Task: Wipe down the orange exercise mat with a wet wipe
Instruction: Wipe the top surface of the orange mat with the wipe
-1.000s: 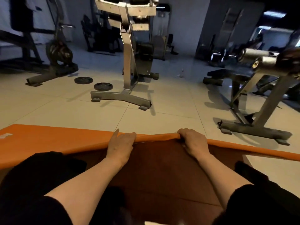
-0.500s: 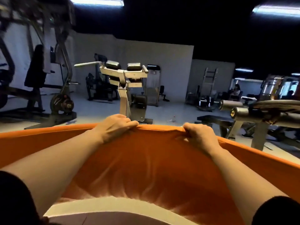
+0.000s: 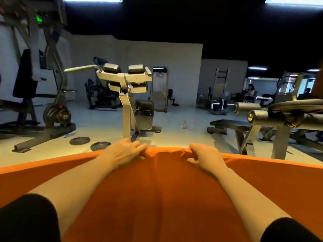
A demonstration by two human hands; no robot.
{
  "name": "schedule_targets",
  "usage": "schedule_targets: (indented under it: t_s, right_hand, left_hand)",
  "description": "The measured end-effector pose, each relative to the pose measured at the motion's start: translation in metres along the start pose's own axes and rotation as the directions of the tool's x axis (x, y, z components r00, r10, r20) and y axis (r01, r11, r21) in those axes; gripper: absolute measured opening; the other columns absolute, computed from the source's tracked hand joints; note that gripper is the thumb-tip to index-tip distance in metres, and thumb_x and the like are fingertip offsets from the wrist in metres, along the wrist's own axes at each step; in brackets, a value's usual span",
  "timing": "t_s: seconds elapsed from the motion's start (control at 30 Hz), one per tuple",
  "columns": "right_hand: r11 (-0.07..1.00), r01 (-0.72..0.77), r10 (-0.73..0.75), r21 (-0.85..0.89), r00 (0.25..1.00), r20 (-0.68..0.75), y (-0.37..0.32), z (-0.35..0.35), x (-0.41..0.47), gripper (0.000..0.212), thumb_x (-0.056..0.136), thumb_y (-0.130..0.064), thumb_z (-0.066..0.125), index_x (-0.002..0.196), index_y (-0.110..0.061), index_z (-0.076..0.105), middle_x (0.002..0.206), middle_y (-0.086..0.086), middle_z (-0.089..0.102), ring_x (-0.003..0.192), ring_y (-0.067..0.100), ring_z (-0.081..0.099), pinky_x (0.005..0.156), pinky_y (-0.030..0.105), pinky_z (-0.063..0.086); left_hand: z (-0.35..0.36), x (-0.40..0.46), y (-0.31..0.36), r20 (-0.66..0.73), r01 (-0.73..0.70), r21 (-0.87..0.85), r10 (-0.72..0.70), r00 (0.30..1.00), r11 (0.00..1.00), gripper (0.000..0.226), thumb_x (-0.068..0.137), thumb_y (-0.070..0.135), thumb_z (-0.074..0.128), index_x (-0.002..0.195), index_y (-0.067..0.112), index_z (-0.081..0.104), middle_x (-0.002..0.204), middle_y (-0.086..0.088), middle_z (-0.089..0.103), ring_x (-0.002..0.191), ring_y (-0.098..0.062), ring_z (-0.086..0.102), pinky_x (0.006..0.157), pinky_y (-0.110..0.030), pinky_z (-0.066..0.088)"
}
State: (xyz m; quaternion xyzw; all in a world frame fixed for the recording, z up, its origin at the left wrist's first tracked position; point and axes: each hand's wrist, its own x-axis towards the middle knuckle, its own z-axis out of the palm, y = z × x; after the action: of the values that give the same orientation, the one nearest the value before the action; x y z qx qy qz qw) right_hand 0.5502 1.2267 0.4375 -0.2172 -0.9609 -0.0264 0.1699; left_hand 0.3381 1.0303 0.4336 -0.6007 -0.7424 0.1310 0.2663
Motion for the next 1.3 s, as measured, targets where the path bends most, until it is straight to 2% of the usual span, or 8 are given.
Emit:
schedule_targets:
  t_s: [0.1,0.2,0.4,0.53,0.63,0.93,1.13,1.3]
  right_hand:
    - [0.996,-0.058,0.065,0.063,0.990,-0.129,0.002,0.016,0.027,0.034,0.087,-0.040,0.068,0.102,-0.019,0.046,0.103,-0.001,0.052,0.097,0.017,0.052,0.078,0.023,0.038]
    - [0.982,-0.067,0.114,0.176,0.956,-0.272,-0.007,0.047,0.042,0.040,0.091,-0.011,0.063,0.129,-0.012,0.050,0.122,0.006,0.055,0.114,0.021,0.051,0.096,0.026,0.040]
    - [0.952,-0.046,0.125,0.302,0.961,-0.247,-0.026,0.106,0.045,0.057,0.095,-0.004,0.054,0.147,-0.021,0.038,0.135,0.005,0.055,0.122,0.020,0.053,0.100,0.031,0.044]
    - [0.919,-0.098,0.179,0.382,0.967,-0.181,-0.027,0.124,0.028,0.045,0.098,-0.012,0.052,0.141,-0.022,0.045,0.131,0.002,0.057,0.119,0.019,0.054,0.095,0.031,0.047]
    - [0.916,-0.119,0.189,0.383,0.971,-0.149,-0.023,0.121,0.021,0.044,0.097,-0.001,0.044,0.137,-0.019,0.050,0.130,0.004,0.058,0.118,0.022,0.054,0.094,0.031,0.044]
    - [0.899,-0.084,0.137,0.430,0.986,-0.093,-0.014,0.120,-0.031,0.045,0.080,0.001,0.037,0.117,-0.001,0.063,0.116,0.023,0.065,0.108,0.040,0.059,0.085,0.042,0.043]
    - [0.862,-0.213,0.199,0.459,0.977,0.079,0.013,0.154,-0.081,0.055,0.089,0.005,0.049,0.141,-0.012,0.048,0.126,0.019,0.063,0.114,0.036,0.058,0.086,0.037,0.044]
    - [0.654,-0.500,0.410,0.568,0.865,0.289,0.061,0.242,-0.134,0.043,0.092,-0.001,0.052,0.130,-0.017,0.060,0.117,0.014,0.066,0.101,0.032,0.063,0.081,0.039,0.053]
  left_hand:
    - [0.015,0.023,0.000,-0.064,0.084,0.126,-0.076,0.995,0.988,0.056,0.103,0.039,0.030,0.153,0.024,0.009,0.149,-0.008,0.034,0.132,-0.024,0.039,0.114,-0.040,0.024]
    - [0.030,0.039,0.021,-0.055,0.243,0.143,-0.237,0.970,0.959,0.076,0.100,0.023,0.045,0.153,0.026,-0.010,0.161,-0.011,-0.004,0.148,-0.031,0.000,0.118,-0.052,-0.002]
    - [0.049,0.074,0.050,-0.074,0.385,-0.022,-0.386,0.920,0.923,0.071,0.102,0.026,0.043,0.155,0.015,-0.003,0.160,-0.010,-0.014,0.148,-0.029,-0.012,0.119,-0.053,0.006]
    - [0.063,0.071,0.061,0.102,0.364,-0.033,-0.360,0.928,0.931,0.068,0.099,0.028,0.049,0.154,0.022,0.009,0.159,-0.011,-0.019,0.146,-0.031,-0.018,0.117,-0.059,0.001]
    - [0.070,0.070,0.072,0.265,0.358,-0.155,-0.310,0.913,0.921,0.065,0.095,0.016,0.052,0.153,0.021,0.021,0.161,-0.011,-0.007,0.148,-0.027,-0.007,0.119,-0.054,0.002]
    - [0.065,0.045,0.164,0.286,0.287,-0.425,-0.174,0.942,0.859,0.063,0.095,0.029,0.056,0.151,0.025,0.026,0.158,-0.008,0.023,0.141,-0.029,0.029,0.113,-0.040,0.024]
    - [0.091,0.022,0.214,0.316,0.281,-0.508,-0.128,0.940,0.814,0.060,0.095,0.028,0.058,0.149,0.022,0.032,0.156,-0.005,0.029,0.141,-0.025,0.030,0.112,-0.037,0.029]
    - [0.155,0.022,0.283,0.436,0.248,-0.524,0.006,0.900,0.815,0.048,0.093,0.023,0.058,0.139,0.015,0.045,0.144,-0.009,0.044,0.130,-0.029,0.044,0.103,-0.040,0.040]
